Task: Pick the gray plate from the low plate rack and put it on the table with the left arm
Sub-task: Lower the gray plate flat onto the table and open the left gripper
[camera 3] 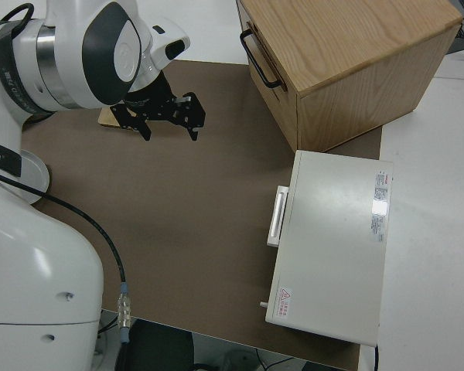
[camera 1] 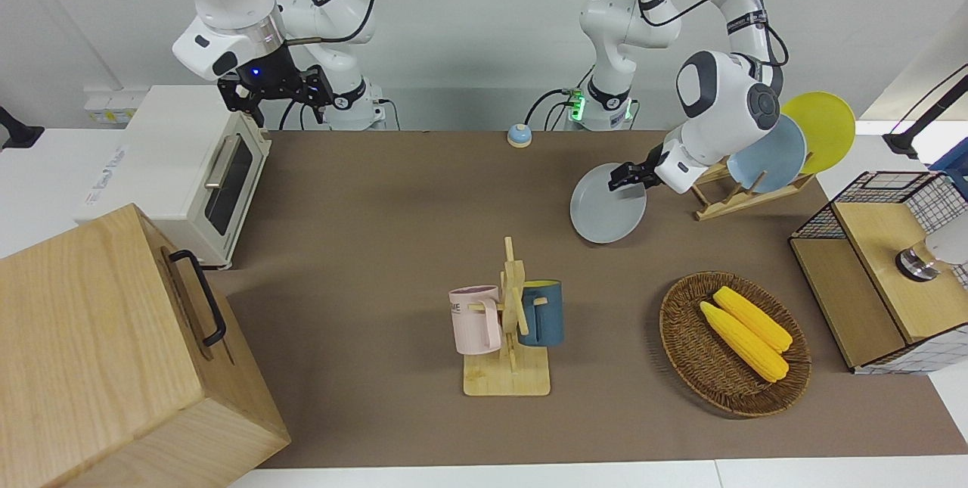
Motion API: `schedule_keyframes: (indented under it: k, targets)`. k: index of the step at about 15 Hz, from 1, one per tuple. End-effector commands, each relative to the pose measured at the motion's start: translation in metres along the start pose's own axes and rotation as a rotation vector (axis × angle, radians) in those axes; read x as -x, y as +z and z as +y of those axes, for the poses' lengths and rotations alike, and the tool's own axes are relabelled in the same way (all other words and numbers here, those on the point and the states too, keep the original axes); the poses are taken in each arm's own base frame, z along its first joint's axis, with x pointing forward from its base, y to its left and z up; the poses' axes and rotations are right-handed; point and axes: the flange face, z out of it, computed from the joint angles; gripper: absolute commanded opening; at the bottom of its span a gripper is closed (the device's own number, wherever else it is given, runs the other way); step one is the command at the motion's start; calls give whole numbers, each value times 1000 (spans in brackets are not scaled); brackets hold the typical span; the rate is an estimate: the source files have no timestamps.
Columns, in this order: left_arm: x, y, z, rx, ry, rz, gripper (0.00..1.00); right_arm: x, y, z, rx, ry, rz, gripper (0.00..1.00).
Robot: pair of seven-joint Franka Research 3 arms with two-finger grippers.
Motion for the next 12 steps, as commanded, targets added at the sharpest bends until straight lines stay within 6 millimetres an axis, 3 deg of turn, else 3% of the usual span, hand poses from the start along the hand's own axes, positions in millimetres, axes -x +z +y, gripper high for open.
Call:
schedule_keyframes:
  k: [1, 8, 12]
  targets:
    - [1, 1, 1, -3, 14, 16, 985, 2, -3, 3, 5, 16, -1, 983]
    - [6, -46, -2, -179, 80, 101, 991, 2, -3, 2, 6, 15, -1, 983]
    - [6, -103, -3, -216, 91, 176, 991, 2, -3, 2, 5, 15, -3, 983]
